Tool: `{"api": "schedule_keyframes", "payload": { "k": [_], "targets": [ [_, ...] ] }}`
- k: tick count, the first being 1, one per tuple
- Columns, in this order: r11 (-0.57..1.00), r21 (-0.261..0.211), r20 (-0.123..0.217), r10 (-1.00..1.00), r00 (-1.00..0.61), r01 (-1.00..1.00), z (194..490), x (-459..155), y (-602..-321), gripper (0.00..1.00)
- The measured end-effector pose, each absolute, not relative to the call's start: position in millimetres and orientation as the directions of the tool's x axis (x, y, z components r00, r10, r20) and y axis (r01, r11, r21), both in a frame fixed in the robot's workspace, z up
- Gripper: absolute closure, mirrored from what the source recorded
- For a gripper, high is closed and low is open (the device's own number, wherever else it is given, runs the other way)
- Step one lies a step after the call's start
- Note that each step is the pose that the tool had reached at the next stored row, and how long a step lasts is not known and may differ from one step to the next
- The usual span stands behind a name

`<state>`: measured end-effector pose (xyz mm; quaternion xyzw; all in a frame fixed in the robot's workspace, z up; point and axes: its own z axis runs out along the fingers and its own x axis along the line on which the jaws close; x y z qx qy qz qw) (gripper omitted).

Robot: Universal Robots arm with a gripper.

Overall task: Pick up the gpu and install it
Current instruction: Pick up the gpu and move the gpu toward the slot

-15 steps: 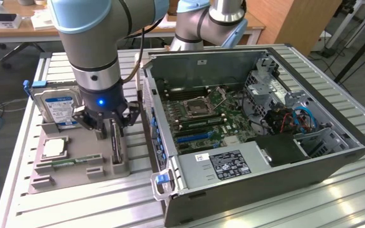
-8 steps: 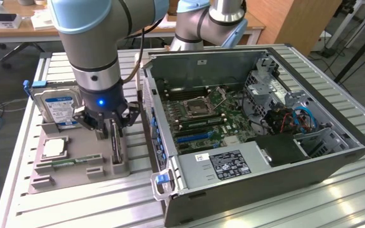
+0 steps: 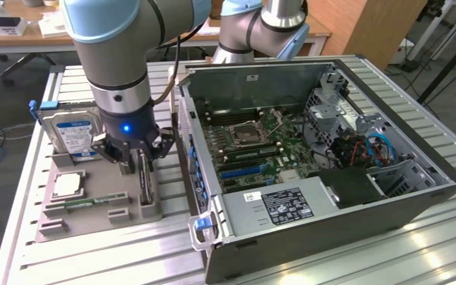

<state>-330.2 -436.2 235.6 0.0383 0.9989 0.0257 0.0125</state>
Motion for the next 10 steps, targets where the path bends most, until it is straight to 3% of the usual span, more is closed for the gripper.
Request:
{"api": "schedule_keyframes", "payload": {
  "k": [10],
  "targets": [
    [0.996,0.052,-0.023,0.077,-0.997,0.076,234.1,-330.2,-436.2,0.59]
  ]
}}
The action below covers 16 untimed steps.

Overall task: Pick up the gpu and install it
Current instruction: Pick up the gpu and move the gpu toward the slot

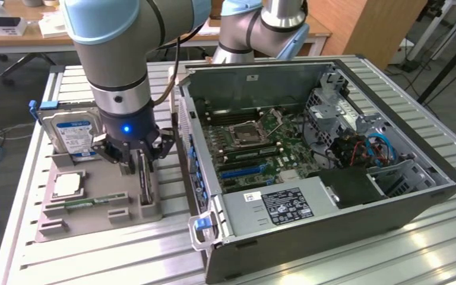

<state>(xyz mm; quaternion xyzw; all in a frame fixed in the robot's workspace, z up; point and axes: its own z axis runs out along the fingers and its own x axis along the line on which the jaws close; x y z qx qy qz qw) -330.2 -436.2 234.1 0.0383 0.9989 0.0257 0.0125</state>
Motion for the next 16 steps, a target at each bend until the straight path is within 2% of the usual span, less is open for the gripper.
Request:
{"api": "schedule_keyframes", "payload": {
  "k": [8,10,16],
  "targets": [
    [0.996,0.052,-0.023,0.077,-0.997,0.076,234.1,-330.2,-436.2,0.6],
    [0.996,0.052,-0.023,0.077,-0.997,0.076,234.1,-330.2,-436.2,0.73],
    [0.996,0.052,-0.023,0.077,-0.997,0.076,234.1,-330.2,-436.2,0.74]
  ]
}}
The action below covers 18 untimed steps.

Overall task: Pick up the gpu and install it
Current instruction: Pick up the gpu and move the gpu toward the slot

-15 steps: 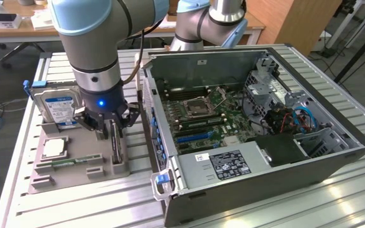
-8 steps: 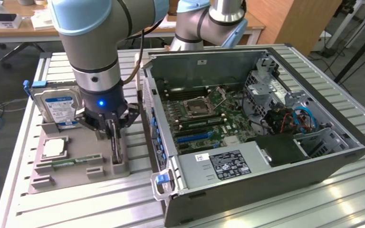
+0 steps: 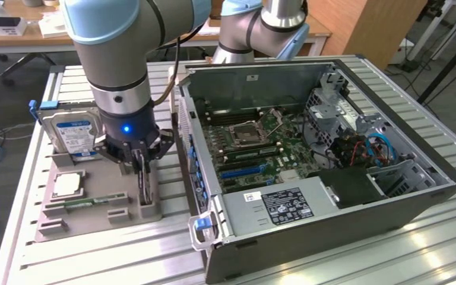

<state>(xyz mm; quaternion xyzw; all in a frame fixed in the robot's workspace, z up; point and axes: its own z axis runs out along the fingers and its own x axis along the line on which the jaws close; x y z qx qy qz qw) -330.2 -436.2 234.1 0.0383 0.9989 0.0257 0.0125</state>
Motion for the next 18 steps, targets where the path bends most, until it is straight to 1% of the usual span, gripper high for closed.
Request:
{"api": "schedule_keyframes", "payload": {
  "k": [7,18],
  "targets": [
    [0.996,0.052,-0.023,0.077,-0.997,0.076,234,-330,-436,0.74],
    [0.996,0.052,-0.023,0.077,-0.997,0.076,246,-330,-436,0.74]
  ]
}}
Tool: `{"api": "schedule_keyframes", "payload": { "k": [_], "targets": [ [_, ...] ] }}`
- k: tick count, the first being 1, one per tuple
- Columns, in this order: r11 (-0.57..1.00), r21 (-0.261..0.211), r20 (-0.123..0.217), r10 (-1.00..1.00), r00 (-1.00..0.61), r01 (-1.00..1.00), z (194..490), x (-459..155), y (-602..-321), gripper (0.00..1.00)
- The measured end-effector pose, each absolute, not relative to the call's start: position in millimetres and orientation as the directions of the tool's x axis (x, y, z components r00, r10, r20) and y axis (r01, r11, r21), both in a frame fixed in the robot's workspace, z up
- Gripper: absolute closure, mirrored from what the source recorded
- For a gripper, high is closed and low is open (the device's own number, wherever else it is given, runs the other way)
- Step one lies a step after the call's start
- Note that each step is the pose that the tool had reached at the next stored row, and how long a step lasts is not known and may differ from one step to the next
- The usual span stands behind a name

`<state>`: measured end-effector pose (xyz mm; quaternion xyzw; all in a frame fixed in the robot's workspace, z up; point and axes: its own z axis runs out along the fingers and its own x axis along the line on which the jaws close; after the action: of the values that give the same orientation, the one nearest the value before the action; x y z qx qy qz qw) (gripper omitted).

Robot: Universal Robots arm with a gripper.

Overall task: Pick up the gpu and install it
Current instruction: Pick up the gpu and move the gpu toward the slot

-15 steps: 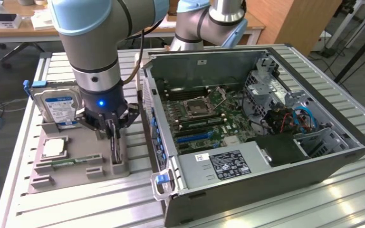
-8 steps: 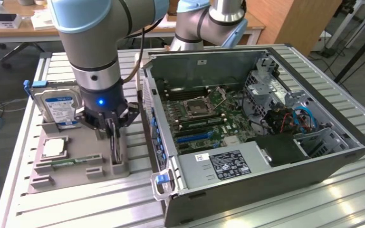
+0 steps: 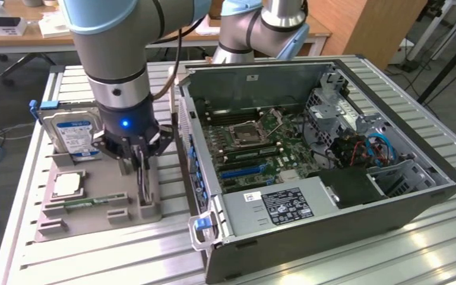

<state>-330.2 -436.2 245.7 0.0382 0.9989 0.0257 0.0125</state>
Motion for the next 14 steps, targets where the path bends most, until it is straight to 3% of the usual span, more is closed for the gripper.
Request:
{"api": "schedule_keyframes", "payload": {
  "k": [14],
  "targets": [
    [0.996,0.048,-0.023,0.076,-0.997,0.075,261,-330,-436,0.74]
  ]
}}
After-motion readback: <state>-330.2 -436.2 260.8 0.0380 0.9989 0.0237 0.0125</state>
